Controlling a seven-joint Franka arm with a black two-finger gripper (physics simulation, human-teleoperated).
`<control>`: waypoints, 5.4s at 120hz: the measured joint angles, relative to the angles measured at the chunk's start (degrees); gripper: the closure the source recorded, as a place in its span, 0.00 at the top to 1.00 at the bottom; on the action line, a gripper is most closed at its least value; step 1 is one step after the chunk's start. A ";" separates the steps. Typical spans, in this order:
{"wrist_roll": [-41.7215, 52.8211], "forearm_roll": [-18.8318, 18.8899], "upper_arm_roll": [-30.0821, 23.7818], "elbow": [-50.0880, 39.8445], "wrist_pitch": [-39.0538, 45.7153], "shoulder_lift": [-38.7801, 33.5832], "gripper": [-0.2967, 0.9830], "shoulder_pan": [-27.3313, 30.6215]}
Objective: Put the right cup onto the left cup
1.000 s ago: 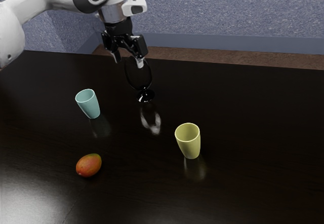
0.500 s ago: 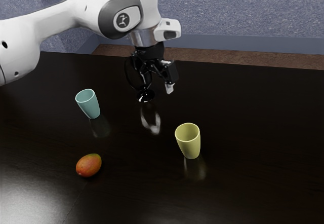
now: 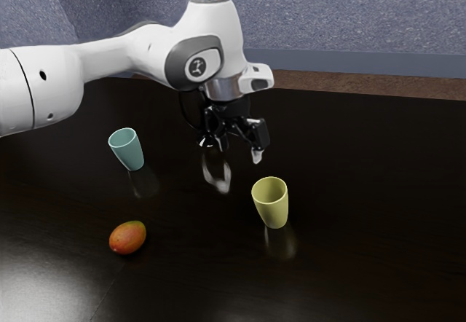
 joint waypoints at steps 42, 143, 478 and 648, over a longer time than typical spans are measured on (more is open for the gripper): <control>-4.20 -0.62 -0.32 -5.25 5.29 1.21 0.77 -0.52; -9.24 0.11 -0.37 -4.19 9.05 9.21 0.58 -1.04; 2.18 0.82 34.61 2.19 -6.08 -6.27 0.15 -2.47; 13.42 0.30 43.46 11.38 -8.52 1.21 0.15 0.09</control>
